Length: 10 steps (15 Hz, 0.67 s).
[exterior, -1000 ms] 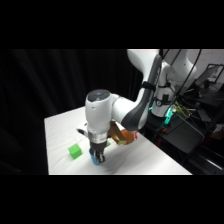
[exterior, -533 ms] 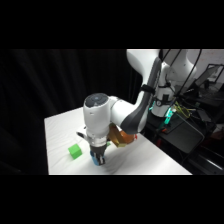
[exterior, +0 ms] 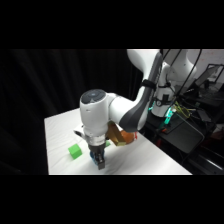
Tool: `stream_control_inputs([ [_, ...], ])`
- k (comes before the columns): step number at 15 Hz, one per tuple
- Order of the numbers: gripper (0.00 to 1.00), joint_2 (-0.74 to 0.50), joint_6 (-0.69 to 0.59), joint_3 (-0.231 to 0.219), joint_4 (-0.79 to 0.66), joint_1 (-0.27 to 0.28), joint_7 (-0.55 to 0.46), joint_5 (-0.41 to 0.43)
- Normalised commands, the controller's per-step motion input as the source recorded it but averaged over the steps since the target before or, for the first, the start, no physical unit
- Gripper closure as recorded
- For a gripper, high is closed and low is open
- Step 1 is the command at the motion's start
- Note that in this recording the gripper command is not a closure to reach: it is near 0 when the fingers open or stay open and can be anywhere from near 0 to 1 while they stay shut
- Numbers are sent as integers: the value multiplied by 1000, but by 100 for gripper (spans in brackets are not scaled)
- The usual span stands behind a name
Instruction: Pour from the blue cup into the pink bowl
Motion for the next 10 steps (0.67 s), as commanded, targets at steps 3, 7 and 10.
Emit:
stream_control_inputs([
  [3,0,-576,-247,63,-162,-77,-137,44],
  [7,0,-689,-687,135,-76,-176,-169,155],
  [10,0,-537,-711,96,78,-181,-15,51],
])
